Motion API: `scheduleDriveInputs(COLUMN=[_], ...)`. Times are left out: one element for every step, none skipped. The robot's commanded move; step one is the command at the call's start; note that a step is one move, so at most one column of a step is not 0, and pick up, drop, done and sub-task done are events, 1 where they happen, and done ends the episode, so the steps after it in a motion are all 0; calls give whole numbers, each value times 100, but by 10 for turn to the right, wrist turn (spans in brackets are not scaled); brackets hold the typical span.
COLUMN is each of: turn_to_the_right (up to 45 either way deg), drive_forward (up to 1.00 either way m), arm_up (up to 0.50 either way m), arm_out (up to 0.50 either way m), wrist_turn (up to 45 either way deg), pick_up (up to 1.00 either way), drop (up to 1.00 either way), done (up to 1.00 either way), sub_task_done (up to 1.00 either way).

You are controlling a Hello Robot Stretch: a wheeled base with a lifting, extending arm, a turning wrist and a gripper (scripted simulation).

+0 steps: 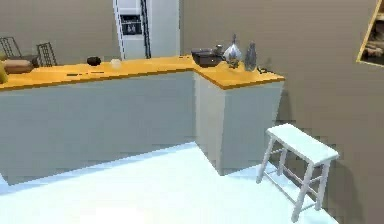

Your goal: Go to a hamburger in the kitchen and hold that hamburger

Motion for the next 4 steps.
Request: scheduleDriveInputs(turn_to_the_right=[0, 90, 0, -450], drive_forward=[100, 0, 20, 0], arm_up=[0, 0, 0, 0], arm_out=[0, 0, 0, 0], wrist_turn=[0, 0, 0, 0], pick_up=[0, 0, 0, 0], drop=[0, 0, 0, 0], done=[0, 0, 0, 0], sub_task_done=[0, 0, 0, 0])
